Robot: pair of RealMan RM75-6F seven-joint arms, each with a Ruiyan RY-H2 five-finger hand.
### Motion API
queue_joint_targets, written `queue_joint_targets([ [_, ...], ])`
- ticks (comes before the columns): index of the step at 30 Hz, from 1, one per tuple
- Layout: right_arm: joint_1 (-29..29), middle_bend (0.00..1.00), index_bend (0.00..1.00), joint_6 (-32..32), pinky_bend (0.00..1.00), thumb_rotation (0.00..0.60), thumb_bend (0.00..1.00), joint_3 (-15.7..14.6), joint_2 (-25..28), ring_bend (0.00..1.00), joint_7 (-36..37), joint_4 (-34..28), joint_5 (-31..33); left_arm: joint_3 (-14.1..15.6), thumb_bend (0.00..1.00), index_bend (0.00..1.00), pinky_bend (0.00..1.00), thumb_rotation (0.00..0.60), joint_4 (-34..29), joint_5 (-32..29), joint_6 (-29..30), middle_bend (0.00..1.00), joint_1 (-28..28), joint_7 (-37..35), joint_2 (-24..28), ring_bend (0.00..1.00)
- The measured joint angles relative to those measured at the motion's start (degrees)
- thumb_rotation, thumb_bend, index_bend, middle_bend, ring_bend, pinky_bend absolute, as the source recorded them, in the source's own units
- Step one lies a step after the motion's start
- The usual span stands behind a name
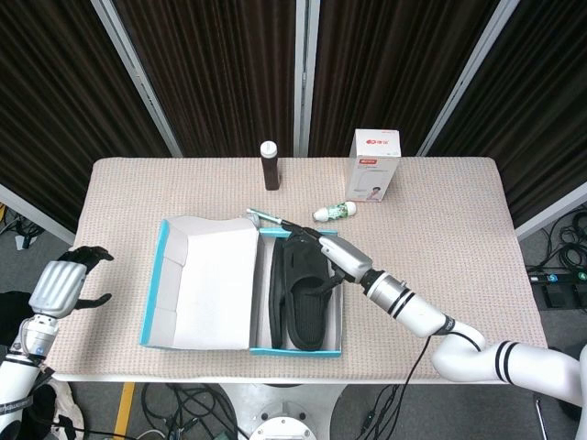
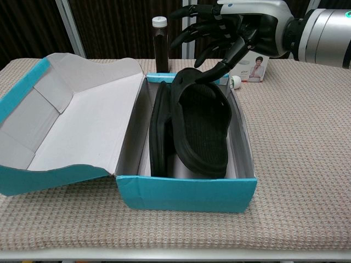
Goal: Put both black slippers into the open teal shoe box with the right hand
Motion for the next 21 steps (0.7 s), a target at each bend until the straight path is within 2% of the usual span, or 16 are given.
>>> queue_joint_targets([
  [7,-0.56,0.22,0.02,-2.38,0.33,0.6,0.02,-0.32,0.65,0.08,-3.81,-1.74,3.21,0.04,0.13,0.32,0.33,0.6,-0.39,-0.12,-0.25,0.26,-0.08,0.35,0.15,0.22],
  [21,-1.16,0.22,0.02,-5.9,0.34,0.6,0.03,-1.06,-0.93,0.07,-7.99,0.16,6.37,0.21,0.13,0.32,0.33,0.6,0.14,-0.17,-0.45,0.26,-0.08,-0.11,-0.22,0.22],
])
